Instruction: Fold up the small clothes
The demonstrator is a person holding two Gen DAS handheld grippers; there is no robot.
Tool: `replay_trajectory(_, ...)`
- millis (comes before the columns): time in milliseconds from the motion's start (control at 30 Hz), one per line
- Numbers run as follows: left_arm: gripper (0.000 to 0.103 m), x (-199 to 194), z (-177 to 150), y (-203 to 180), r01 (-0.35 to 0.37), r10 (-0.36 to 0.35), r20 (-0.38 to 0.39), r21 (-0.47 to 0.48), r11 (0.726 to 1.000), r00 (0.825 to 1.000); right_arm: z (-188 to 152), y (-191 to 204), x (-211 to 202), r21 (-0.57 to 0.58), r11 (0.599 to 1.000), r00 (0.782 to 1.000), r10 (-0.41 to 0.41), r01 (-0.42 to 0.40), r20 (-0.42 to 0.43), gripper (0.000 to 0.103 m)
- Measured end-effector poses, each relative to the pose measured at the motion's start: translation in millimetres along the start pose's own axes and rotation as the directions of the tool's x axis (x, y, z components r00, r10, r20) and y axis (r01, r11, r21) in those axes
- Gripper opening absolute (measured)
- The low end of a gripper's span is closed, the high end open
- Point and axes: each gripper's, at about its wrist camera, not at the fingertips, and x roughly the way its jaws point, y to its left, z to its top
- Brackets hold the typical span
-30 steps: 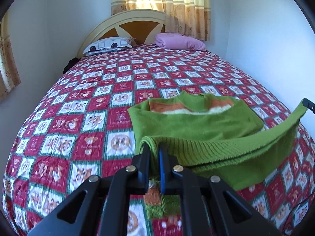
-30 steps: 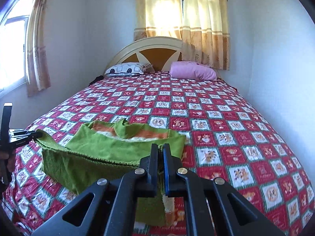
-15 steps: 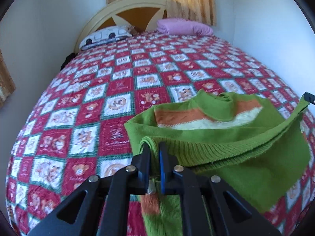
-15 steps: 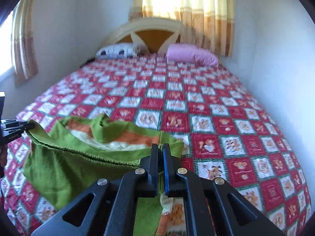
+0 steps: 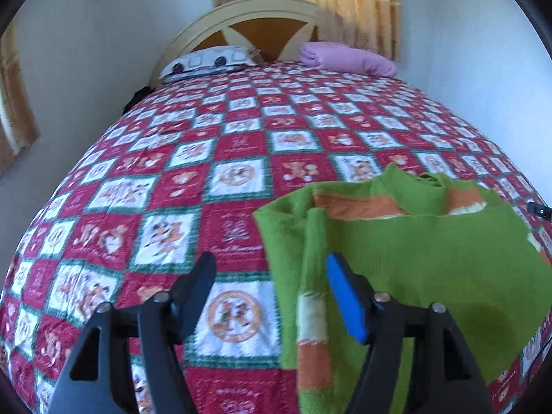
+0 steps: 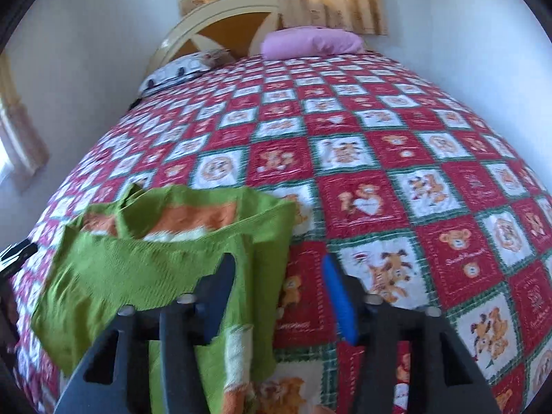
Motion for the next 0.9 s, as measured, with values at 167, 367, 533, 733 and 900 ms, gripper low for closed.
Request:
replay_trajectory(167, 0.071, 28.9, 2.0, -24.9, 0.003, 0.001, -0.049, 0.067, 0.998, 0.999, 1.5, 25.1, 16.3, -0.114, 0.993, 0.998, 0.016, -0.023, -0.064, 0.055)
replay_trajectory(367, 0.005, 52.9, -2.0, -30.1, 0.009, 0.001, -0.105, 0.094, 0.996, 0.994, -12.9, 42.6, 38.0, -0.266, 0.962, 0.989, -0.1, 0.067, -0.113, 0.004)
replay_trajectory(533, 0.004, 24.5, 12.1, -17.6, 0.007, -0.006, -0.01, 0.044, 0.999, 1.0, 2.8, 50.3, 7.3, -0.296, 0.948, 0.993, -0.114, 0.113, 0.015, 0.003)
replay_trajectory(733, 0.004, 40.6, 32.2, -13.8, -0.042, 0.042, 0.006, 0.023, 0.999, 0.999, 34.5, 50.8, 21.4, -0.251, 0.957, 0.99, -0.133, 0.142, 0.053, 0.003)
replay_trajectory(900, 0.004, 88.4, 23.2, -17.3, -0.105, 0.107, -0.074, 0.034, 0.994, 0.992, 39.6, 46.1, 70.0, -0.213, 0.963, 0.985, -0.172, 0.167, -0.003, 0.003)
